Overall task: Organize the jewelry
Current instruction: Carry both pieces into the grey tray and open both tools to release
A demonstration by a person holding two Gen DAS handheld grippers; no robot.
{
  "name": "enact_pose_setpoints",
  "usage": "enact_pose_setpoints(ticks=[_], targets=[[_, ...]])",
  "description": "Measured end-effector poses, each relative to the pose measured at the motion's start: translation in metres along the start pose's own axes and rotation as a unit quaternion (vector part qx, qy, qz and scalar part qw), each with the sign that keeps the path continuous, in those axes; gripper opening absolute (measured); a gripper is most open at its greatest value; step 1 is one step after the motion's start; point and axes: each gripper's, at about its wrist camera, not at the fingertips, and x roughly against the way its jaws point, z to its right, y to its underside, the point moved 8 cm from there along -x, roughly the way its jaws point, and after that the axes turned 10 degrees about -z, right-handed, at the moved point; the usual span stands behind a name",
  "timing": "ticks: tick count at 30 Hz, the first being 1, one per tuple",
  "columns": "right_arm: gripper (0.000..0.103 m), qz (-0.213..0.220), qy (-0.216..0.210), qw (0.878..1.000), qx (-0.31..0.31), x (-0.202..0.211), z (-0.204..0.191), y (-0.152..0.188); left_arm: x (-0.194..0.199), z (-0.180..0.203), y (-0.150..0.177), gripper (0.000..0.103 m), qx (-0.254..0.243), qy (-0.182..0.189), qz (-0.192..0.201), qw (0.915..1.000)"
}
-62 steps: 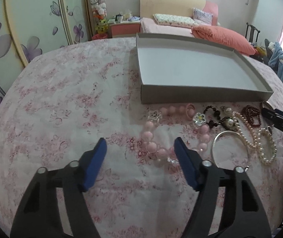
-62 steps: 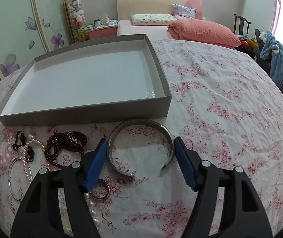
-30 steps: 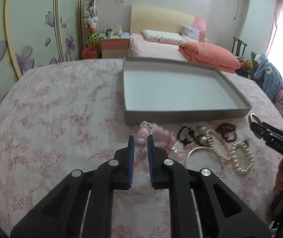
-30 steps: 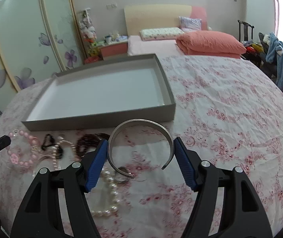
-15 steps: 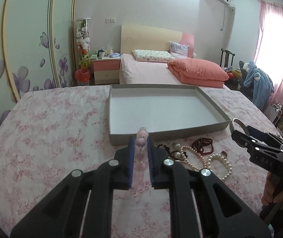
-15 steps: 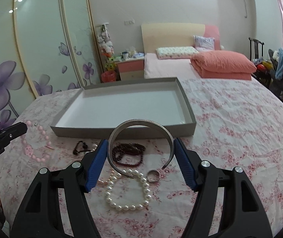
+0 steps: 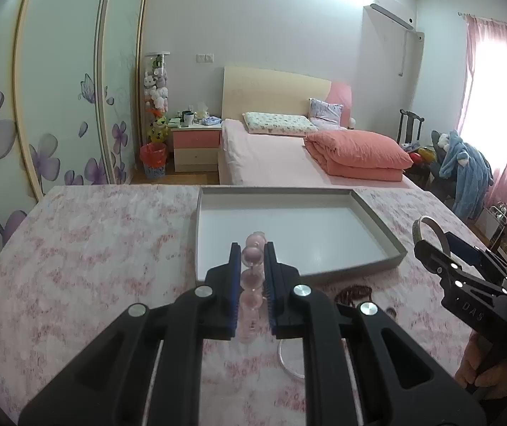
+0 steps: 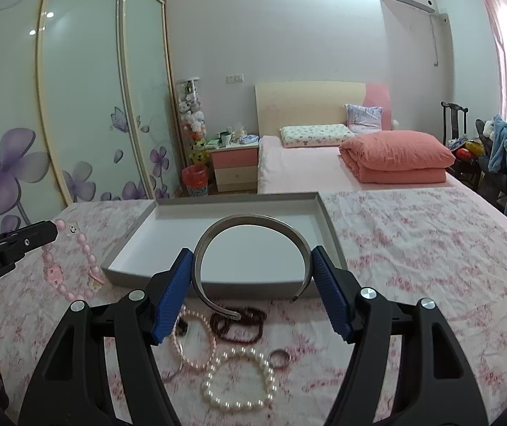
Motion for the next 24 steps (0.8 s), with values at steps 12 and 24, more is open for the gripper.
enact_pose_setpoints(ticks=[12,24], targets=[[0.068,0.022,0.034,0.999,-0.018,-0.038,0.018,-0.042,-0.040,0.002,-0.057,0.013,0.003,-0.019,0.003,0.9998],[0.068,-0.064,0.028,0.997,-0.036,-0.124,0.020,-0.048,-0.112,0.001,-0.076,0.013,0.013,-0.026,-0.032,0.9991]])
